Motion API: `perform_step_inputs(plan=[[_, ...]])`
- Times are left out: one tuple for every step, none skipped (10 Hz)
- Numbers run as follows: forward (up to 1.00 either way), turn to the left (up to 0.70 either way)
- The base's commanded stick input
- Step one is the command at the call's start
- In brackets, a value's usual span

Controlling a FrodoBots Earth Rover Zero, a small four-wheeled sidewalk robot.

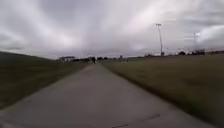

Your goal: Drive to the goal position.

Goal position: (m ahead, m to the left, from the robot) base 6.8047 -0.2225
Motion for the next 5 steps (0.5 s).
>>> perform_step_inputs(plan=[[0.70, 0.00], [0.70, 0.00], [0.70, 0.00], [0.70, 0.00], [0.70, 0.00]])
